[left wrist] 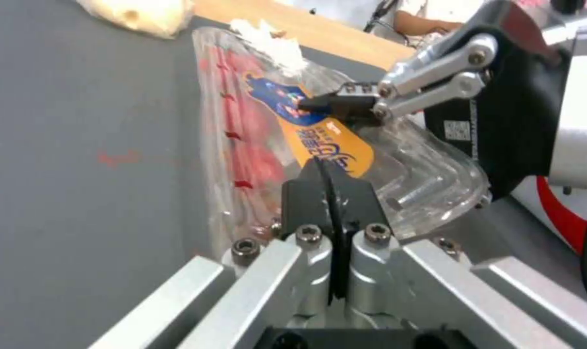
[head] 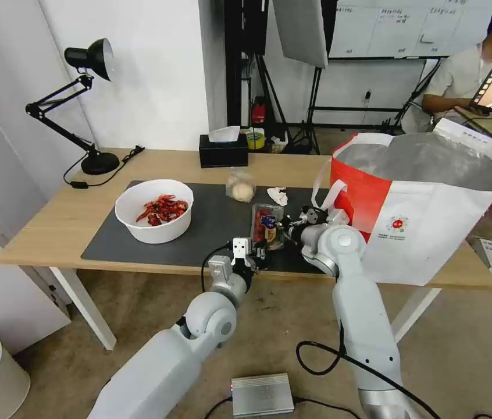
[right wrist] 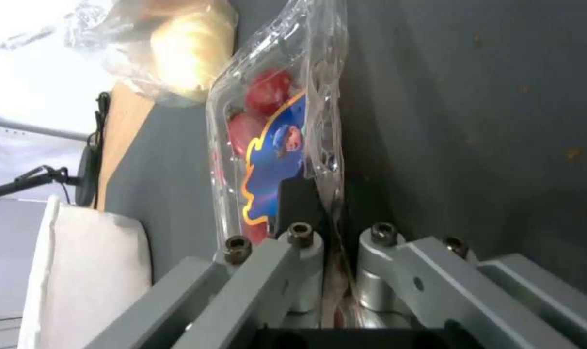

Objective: Pick up the trash from the table and place it into the takeout bag.

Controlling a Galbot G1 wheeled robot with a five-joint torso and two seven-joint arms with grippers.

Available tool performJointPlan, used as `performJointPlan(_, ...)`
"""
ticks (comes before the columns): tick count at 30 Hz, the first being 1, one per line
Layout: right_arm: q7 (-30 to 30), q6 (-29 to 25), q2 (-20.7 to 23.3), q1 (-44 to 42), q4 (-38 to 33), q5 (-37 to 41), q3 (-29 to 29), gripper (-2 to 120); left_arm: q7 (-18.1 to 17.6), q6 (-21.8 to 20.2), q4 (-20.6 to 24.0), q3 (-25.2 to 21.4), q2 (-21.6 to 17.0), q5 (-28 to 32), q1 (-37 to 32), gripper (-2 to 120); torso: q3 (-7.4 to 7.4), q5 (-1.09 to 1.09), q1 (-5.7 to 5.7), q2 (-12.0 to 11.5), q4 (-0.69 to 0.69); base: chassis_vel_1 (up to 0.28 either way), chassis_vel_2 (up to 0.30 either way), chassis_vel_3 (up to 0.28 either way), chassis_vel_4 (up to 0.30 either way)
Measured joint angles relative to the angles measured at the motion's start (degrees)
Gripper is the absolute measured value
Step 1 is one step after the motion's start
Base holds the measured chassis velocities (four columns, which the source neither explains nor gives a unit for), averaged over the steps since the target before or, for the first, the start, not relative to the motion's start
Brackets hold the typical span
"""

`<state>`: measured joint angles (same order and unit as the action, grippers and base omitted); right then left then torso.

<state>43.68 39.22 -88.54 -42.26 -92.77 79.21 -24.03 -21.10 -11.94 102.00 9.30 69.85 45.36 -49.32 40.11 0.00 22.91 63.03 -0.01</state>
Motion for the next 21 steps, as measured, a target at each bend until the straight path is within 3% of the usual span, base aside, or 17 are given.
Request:
performJointPlan(11, -0.19, -0.02, -0.15, 0.27, 0.24, -0.07, -0.07, 1, 0.43, -0.08, 2.98, -2.93, -2.53, 0.15, -2.53, 0, 0.00, 0.00, 0.00, 0.00, 0.00, 0.000, 0.000, 0.000, 0.000)
performJointPlan(21, -0.77, -0.06, -0.39, 0.73, 0.50, -0.08, 0.60, 1, 1.38, 0.50, 7.61, -9.60, -5.68, -0.13, -8.37, 0, 0.00, 0.00, 0.01, -0.01, 0.02, 0.000, 0.000, 0.000, 0.000)
